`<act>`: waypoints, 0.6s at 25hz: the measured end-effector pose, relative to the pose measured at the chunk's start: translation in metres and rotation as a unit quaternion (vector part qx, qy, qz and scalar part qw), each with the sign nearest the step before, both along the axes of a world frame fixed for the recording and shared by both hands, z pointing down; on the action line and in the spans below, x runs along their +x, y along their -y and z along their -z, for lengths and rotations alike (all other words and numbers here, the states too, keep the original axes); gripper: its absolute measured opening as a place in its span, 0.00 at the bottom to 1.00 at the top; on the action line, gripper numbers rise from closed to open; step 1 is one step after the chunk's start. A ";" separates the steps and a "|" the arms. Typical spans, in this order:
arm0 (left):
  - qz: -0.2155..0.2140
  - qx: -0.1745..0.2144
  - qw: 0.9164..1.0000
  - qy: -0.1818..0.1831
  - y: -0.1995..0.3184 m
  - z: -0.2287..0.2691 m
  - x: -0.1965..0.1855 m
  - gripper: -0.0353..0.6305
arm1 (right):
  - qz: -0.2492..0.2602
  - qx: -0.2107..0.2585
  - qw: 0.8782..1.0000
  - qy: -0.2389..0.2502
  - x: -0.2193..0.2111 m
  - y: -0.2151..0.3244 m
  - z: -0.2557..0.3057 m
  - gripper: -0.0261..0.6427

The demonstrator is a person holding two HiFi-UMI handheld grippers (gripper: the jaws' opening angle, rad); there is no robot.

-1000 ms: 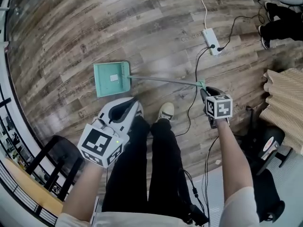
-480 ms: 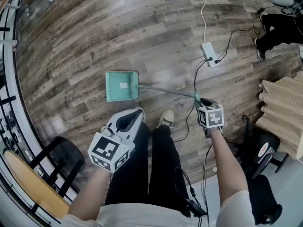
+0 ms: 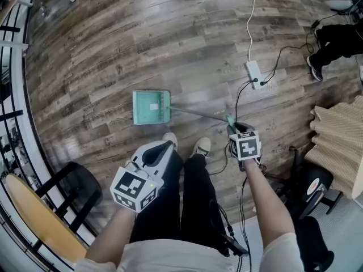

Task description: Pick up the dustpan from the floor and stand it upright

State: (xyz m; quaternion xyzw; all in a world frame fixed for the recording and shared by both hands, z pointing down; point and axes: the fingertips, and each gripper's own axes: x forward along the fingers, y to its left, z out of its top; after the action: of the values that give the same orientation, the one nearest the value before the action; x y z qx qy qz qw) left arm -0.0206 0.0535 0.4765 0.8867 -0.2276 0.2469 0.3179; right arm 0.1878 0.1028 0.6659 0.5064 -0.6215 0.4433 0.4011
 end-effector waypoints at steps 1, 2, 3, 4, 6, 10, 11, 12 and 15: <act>0.003 -0.002 1.000 0.001 -0.003 0.000 -0.004 0.09 | 0.006 0.002 1.000 0.000 -0.005 0.003 0.003 0.22; 0.007 -0.005 1.000 0.002 -0.005 0.001 -0.009 0.09 | 0.013 0.005 1.000 0.000 -0.011 0.006 0.007 0.22; 0.012 -0.007 1.000 0.003 -0.007 0.001 -0.013 0.09 | 0.020 0.008 1.000 0.000 -0.016 0.009 0.010 0.22; 0.017 -0.009 1.000 0.004 -0.009 0.002 -0.018 0.09 | 0.027 0.012 1.000 0.002 -0.022 0.013 0.014 0.23; 0.028 -0.013 1.000 0.006 -0.011 0.003 -0.027 0.09 | 0.040 0.019 0.999 0.008 -0.035 0.021 0.023 0.23; 0.048 -0.011 0.999 0.009 -0.011 0.006 -0.049 0.09 | 0.067 0.034 0.997 0.022 -0.066 0.039 0.038 0.23; 0.054 -0.010 0.998 0.010 -0.010 0.007 -0.054 0.09 | 0.072 0.038 0.996 0.025 -0.074 0.043 0.042 0.23; 0.060 -0.009 0.998 0.010 -0.009 0.008 -0.059 0.09 | 0.078 0.042 0.996 0.028 -0.081 0.048 0.045 0.24; 0.076 -0.006 0.997 0.009 -0.003 0.013 -0.073 0.09 | 0.093 0.050 0.994 0.039 -0.102 0.060 0.055 0.24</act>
State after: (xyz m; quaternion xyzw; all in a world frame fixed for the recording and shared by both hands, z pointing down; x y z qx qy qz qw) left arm -0.0932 0.0563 0.4638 0.8626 -0.2960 0.2316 0.3386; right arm 0.0857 0.0431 0.6113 0.4480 -0.7022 0.3920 0.3905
